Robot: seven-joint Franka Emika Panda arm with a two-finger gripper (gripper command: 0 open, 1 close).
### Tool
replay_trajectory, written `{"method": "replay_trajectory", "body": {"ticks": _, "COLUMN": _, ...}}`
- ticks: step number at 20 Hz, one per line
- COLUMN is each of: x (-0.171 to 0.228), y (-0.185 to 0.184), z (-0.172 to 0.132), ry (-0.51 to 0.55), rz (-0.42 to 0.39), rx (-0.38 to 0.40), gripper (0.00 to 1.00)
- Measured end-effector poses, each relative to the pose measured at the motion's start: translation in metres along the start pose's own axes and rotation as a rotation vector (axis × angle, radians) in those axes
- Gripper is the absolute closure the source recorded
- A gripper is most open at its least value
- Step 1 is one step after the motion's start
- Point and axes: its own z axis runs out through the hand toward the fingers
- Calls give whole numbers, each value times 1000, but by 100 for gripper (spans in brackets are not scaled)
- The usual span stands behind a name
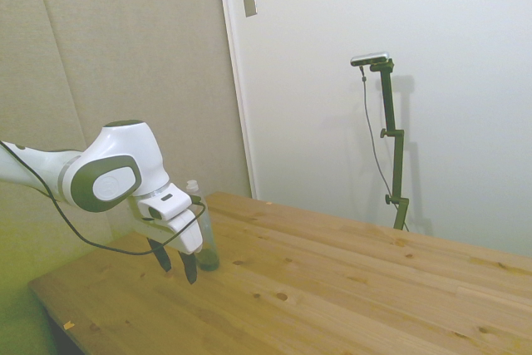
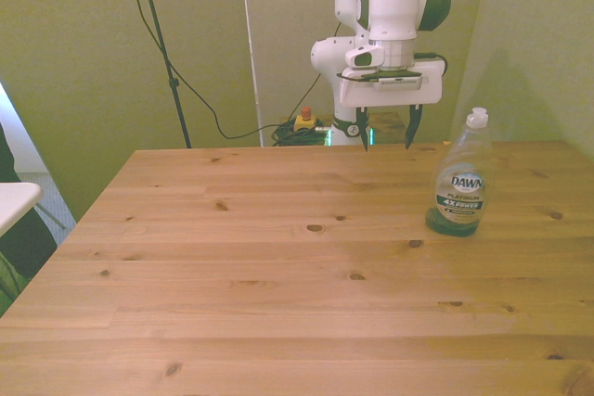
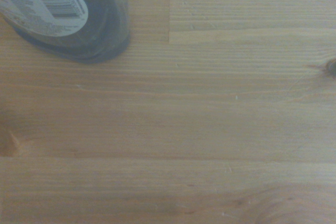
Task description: Knock down the dish soap
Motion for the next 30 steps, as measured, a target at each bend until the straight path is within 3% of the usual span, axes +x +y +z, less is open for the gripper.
{"method": "replay_trajectory", "body": {"ticks": 1, "x": 0, "y": 0, "z": 0, "ry": -1, "rz": 0, "rx": 0, "gripper": 0}}
{"method": "replay_trajectory", "body": {"ticks": 2, "x": 0, "y": 0, "z": 0, "ry": 0, "rz": 1, "rx": 0, "gripper": 100}}
{"method": "replay_trajectory", "body": {"ticks": 16, "x": -29, "y": -39, "z": -51, "ry": 44, "rz": 92, "rx": 76, "gripper": 100}}
{"method": "replay_trajectory", "body": {"ticks": 21, "x": -42, "y": -58, "z": -49, "ry": 63, "rz": 157, "rx": 95, "gripper": 100}}
{"method": "replay_trajectory", "body": {"ticks": 30, "x": -44, "y": -92, "z": -43, "ry": 110, "rz": 203, "rx": 105, "gripper": 100}}
